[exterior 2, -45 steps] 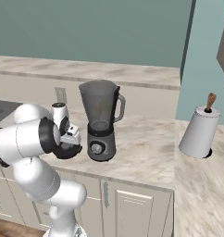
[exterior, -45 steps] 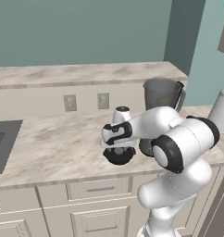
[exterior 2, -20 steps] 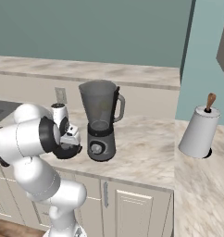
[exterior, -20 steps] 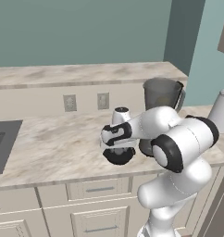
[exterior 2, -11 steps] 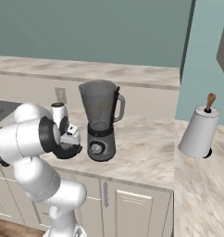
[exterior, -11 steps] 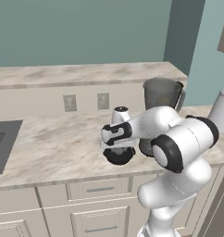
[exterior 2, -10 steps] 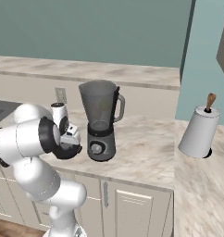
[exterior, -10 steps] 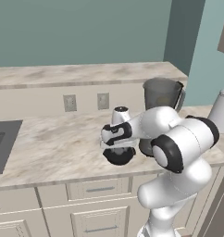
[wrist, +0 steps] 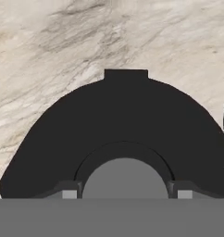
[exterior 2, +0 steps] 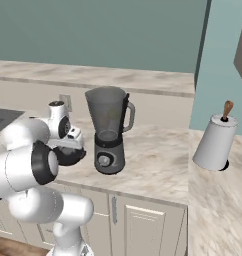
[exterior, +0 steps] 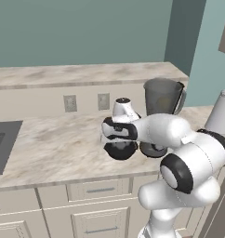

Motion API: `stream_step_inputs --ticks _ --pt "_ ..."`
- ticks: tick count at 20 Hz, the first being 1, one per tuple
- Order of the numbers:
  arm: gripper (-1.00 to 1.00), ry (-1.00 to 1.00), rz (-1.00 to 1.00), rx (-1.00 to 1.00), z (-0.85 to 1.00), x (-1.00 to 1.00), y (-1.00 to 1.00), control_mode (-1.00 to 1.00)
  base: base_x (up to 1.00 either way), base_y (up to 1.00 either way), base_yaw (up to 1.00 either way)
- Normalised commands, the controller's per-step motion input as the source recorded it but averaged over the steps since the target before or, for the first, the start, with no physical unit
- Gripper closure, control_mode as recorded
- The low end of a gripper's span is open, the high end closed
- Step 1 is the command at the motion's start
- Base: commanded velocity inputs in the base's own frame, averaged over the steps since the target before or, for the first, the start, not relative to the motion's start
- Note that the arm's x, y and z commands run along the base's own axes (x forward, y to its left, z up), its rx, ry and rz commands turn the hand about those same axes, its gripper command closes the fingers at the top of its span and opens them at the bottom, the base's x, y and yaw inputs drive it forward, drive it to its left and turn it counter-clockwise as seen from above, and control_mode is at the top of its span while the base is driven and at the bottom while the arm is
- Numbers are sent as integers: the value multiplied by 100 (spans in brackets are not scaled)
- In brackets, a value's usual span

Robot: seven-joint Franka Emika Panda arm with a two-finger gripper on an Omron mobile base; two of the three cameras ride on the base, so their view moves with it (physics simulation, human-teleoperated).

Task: Grab the onion and lemon from the fridge, place them in the blender, close the lid, and turn on the blender to create a marinade.

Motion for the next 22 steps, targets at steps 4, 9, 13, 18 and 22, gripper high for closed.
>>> stream_step_inputs --ticks 4,9,13,18,22 --pt "100 -13 0 -10 100 -2 9 -100 0 0 0" --pt "100 -17 0 -16 100 0 11 -100 0 0 0" --pt "100 -15 0 -13 100 6 0 -100 0 0 0" --pt "100 -9 0 -9 100 18 0 -100 0 0 0" --pt "100 -2 1 -3 100 32 0 -100 0 0 0"
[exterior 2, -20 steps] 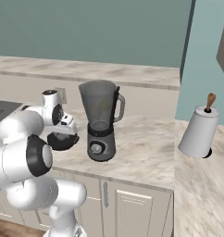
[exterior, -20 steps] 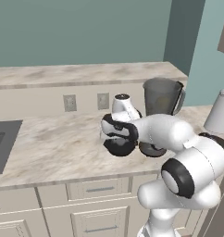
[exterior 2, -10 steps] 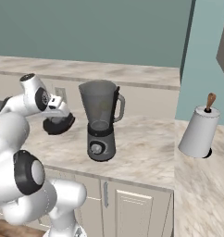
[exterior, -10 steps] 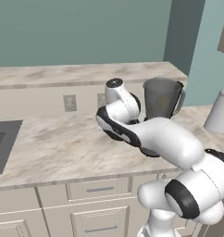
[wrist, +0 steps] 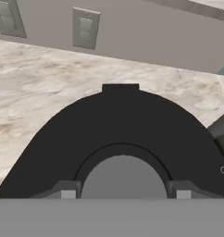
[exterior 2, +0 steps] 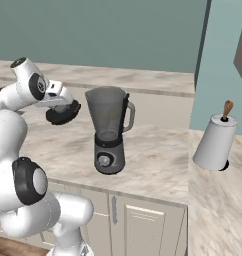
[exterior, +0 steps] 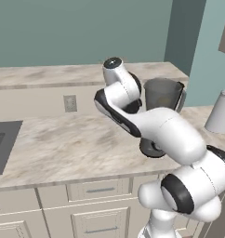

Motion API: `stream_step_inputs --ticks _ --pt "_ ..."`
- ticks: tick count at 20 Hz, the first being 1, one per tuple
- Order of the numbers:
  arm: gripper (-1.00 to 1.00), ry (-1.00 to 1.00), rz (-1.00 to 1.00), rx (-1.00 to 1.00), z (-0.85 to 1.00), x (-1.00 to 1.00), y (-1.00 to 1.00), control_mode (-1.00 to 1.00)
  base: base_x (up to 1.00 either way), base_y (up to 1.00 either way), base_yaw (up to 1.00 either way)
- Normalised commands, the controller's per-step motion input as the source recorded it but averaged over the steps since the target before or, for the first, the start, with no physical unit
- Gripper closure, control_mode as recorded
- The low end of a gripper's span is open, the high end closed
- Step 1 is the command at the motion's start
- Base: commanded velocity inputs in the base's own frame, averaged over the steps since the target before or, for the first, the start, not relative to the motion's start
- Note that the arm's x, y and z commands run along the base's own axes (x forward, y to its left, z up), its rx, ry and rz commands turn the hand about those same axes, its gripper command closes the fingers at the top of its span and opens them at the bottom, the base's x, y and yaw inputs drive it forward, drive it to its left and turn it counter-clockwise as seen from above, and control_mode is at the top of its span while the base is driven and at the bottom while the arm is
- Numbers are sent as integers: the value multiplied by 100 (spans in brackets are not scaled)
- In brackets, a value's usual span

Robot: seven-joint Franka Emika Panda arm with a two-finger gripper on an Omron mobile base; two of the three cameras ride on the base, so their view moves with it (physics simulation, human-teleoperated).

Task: Grab the onion and lemon from the fridge, place them in the blender, close the lid, and turn on the blender to create a marinade.

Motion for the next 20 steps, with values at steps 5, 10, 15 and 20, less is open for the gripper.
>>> stream_step_inputs --ticks 5,10,15,20 --pt "100 0 0 -1 100 35 -11 -100 0 0 0" --pt "100 0 0 -1 100 36 -40 -100 0 0 0" --pt "100 0 4 0 90 1 -36 -100 0 0 0" --pt "100 0 14 7 30 -20 -96 -100 0 0 0"
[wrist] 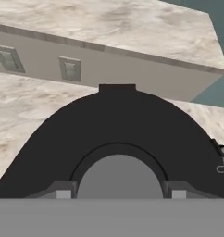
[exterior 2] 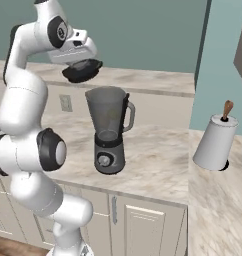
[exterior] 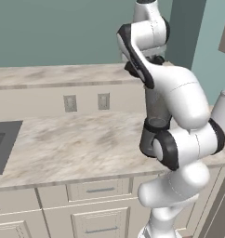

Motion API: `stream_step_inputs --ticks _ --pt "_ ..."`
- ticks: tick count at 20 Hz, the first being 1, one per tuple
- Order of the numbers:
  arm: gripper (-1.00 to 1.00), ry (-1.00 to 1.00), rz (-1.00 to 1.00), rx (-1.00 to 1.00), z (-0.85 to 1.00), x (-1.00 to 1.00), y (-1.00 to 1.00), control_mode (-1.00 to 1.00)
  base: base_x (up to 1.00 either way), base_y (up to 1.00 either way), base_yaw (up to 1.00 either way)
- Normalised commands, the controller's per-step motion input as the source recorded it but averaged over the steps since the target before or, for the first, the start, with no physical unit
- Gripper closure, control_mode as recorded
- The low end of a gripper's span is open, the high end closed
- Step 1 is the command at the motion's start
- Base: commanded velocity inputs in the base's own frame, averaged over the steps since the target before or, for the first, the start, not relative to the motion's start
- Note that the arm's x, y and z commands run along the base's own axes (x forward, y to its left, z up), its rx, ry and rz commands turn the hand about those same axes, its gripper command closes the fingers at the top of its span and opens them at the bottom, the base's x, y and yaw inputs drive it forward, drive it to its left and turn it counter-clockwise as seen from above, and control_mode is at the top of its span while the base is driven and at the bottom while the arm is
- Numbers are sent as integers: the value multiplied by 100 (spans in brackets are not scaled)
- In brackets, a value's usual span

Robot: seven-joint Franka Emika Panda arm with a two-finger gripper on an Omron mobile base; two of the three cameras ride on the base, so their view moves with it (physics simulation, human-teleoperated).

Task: Grab the onion and lemon from the fridge, place them in the blender, close the lid, and turn on the blender to create a marinade.

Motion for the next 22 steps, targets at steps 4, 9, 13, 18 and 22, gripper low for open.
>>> stream_step_inputs --ticks 4,9,13,18,22 --pt "100 1 13 8 0 -5 -100 -100 0 0 0" --pt "100 1 14 1 -41 -27 -86 -100 0 0 0" --pt "100 -1 2 0 -36 -5 -13 -100 0 0 0" --pt "100 -1 0 0 -40 5 2 -100 0 0 0" --pt "100 -1 0 3 -13 19 17 -100 0 0 0"
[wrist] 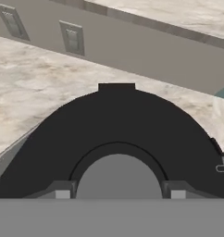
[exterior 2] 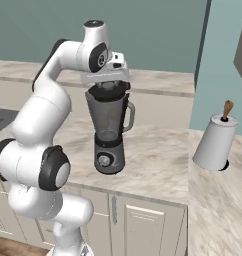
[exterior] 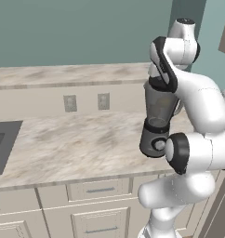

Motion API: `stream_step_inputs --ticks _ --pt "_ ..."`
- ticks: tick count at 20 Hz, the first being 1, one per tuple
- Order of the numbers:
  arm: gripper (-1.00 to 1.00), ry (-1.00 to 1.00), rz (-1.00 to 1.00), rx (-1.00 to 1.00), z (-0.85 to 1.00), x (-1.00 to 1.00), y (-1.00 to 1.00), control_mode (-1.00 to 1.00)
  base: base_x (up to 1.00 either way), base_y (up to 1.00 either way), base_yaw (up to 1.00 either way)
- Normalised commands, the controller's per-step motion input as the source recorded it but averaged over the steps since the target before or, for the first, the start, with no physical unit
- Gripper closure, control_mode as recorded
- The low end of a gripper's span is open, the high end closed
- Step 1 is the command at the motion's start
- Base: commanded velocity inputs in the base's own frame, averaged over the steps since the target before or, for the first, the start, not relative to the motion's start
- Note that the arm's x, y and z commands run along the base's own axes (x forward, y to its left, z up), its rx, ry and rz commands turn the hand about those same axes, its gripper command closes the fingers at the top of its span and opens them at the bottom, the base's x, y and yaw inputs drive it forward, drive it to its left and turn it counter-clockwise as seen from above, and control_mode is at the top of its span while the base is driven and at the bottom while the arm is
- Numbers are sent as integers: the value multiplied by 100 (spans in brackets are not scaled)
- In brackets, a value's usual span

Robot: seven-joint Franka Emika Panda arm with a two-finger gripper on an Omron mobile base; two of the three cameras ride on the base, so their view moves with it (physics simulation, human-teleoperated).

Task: Grab the onion and lemon from the fridge, place them in the blender, close the lid, and turn on the blender to create a marinade.

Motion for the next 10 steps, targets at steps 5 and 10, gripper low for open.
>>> stream_step_inputs --ticks 5,10 --pt "100 0 0 6 0 17 26 -100 0 0 0" --pt "100 7 -3 9 0 13 7 -100 0 0 0"
